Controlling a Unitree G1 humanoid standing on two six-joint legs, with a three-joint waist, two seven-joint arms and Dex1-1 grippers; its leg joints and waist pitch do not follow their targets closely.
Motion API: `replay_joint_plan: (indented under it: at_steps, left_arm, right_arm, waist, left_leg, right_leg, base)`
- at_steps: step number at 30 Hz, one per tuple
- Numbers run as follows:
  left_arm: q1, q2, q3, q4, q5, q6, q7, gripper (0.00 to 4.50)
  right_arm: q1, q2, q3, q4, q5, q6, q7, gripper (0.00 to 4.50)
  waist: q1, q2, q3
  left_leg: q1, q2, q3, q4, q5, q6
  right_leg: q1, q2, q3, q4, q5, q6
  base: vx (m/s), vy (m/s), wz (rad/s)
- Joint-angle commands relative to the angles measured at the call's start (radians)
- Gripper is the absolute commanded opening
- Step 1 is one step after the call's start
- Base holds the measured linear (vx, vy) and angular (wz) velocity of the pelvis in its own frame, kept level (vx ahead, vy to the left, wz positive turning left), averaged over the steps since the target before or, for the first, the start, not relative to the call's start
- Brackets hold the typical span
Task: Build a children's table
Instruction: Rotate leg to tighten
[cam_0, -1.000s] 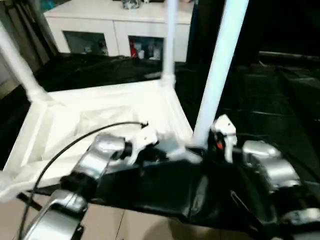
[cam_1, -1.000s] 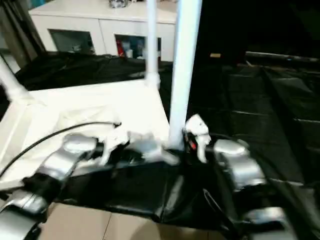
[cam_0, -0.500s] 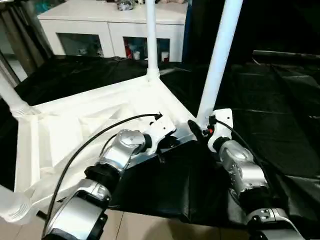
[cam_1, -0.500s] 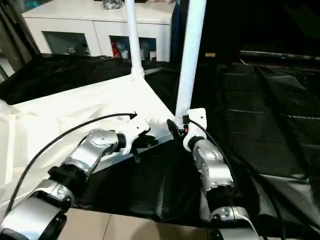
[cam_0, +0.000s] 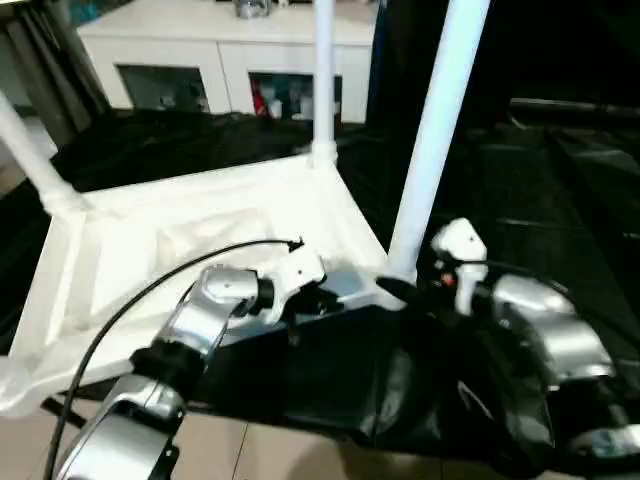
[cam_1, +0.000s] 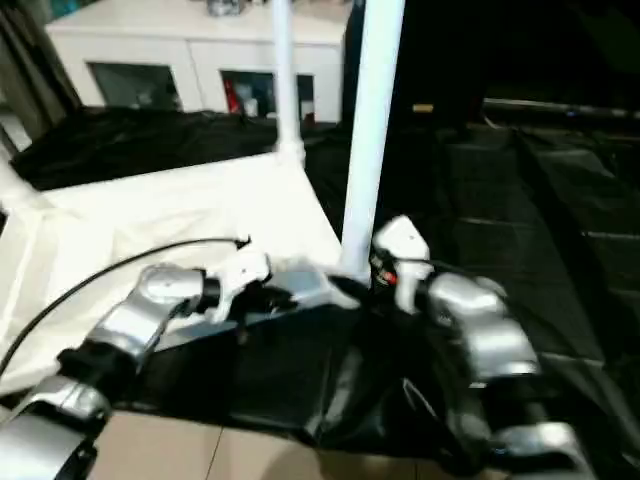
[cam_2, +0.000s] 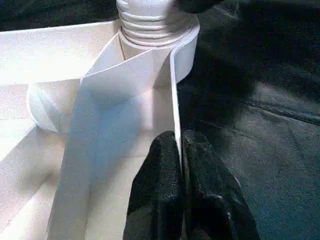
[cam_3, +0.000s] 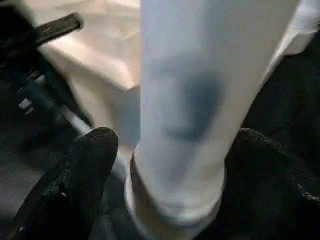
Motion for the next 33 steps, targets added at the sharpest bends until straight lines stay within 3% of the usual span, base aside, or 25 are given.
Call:
replay_joint_plan:
  at_steps: [1, 8, 9, 11, 18, 27, 29, 32, 33]
  left_arm:
    - [0.015, 0.001, 0.01, -0.04, -0.046, -0.027, -0.034, 0.0]
    - [0.023, 0.006, 0.01, -0.049, -0.045, -0.019, -0.043, 0.0]
    - [0.023, 0.006, 0.01, -0.05, -0.045, -0.018, -0.043, 0.0]
    - [0.024, 0.006, 0.009, -0.053, -0.046, -0.015, -0.041, 0.0]
    - [0.026, 0.01, 0.008, -0.056, -0.045, -0.013, -0.048, 0.0]
    - [0.02, 0.003, 0.008, -0.05, -0.037, -0.008, -0.028, 0.0]
    - [0.001, -0.013, 0.012, -0.024, -0.022, -0.006, 0.017, 0.0]
    - [-0.055, -0.066, 0.026, 0.06, 0.02, 0.011, 0.173, 0.0]
    - [-0.055, -0.066, 0.026, 0.06, 0.02, 0.011, 0.173, 0.0]
  right_arm:
    - [-0.004, -0.013, 0.018, -0.018, 0.022, 0.032, 0.038, 3.97]
    - [-0.017, -0.009, 0.039, 0.014, -0.003, 0.043, 0.043, 3.97]
    - [-0.02, -0.004, 0.037, 0.018, -0.003, 0.045, 0.043, 3.71]
    - [-0.023, -0.002, 0.036, 0.022, -0.002, 0.048, 0.044, 3.71]
    - [-0.027, -0.001, 0.046, 0.037, -0.01, 0.043, 0.04, 2.9]
    - [-0.01, 0.014, 0.049, 0.03, -0.004, 0.05, 0.031, 2.72]
    - [0.002, 0.048, 0.028, 0.037, -0.002, 0.06, -0.038, 2.72]
    - [-0.001, 0.149, -0.035, 0.11, -0.028, 0.075, -0.294, 2.72]
    - [-0.001, 0.149, -0.035, 0.11, -0.028, 0.075, -0.294, 2.71]
  waist:
    - [0.005, -0.027, -0.064]
    - [0.005, -0.031, -0.064]
    - [0.005, -0.031, -0.063]
    - [0.005, -0.029, -0.064]
    - [0.006, -0.03, -0.065]
    - [0.005, -0.032, -0.065]
    - [0.005, -0.034, -0.065]
    - [-0.001, -0.031, -0.06]
    - [-0.002, -0.029, -0.06]
  left_leg:
    - [-0.01, 0.021, 0.0, -0.061, -0.117, 0.117]
    - [-0.01, 0.02, 0.001, -0.061, -0.104, 0.11]
    - [-0.01, 0.02, 0.001, -0.061, -0.106, 0.108]
    - [-0.01, 0.021, 0.0, -0.061, -0.104, 0.106]
    - [-0.011, 0.019, 0.002, -0.059, -0.09, 0.111]
    - [-0.011, 0.019, 0.002, -0.058, -0.089, 0.111]
    - [-0.011, 0.019, 0.002, -0.058, -0.088, 0.11]
    - [-0.004, 0.015, 0.002, -0.063, -0.118, 0.079]
    - [-0.002, 0.015, 0.002, -0.063, -0.125, 0.068]
  right_leg:
    - [0.066, -0.057, 0.053, -0.074, -0.29, -0.171]
    - [0.062, -0.058, 0.054, -0.074, -0.295, -0.166]
    - [0.062, -0.058, 0.053, -0.074, -0.299, -0.166]
    - [0.063, -0.058, 0.054, -0.074, -0.296, -0.164]
    - [0.065, -0.057, 0.054, -0.071, -0.27, -0.169]
    - [0.065, -0.057, 0.054, -0.07, -0.275, -0.167]
    - [0.064, -0.057, 0.054, -0.071, -0.276, -0.164]
    - [0.056, -0.054, 0.052, -0.085, -0.354, -0.139]
    - [0.055, -0.055, 0.052, -0.086, -0.368, -0.135]
  base:
    - [0.0, 0.0, 0.0]
    - [0.0, 0.0, 0.0]
    - [0.0, 0.0, 0.0]
    - [0.0, 0.0, 0.0]
    - [0.0, 0.0, 0.0]
    - [0.0, 0.0, 0.0]
    - [0.0, 0.0, 0.0]
    - [0.0, 0.0, 0.0]
    - [0.0, 0.0, 0.0]
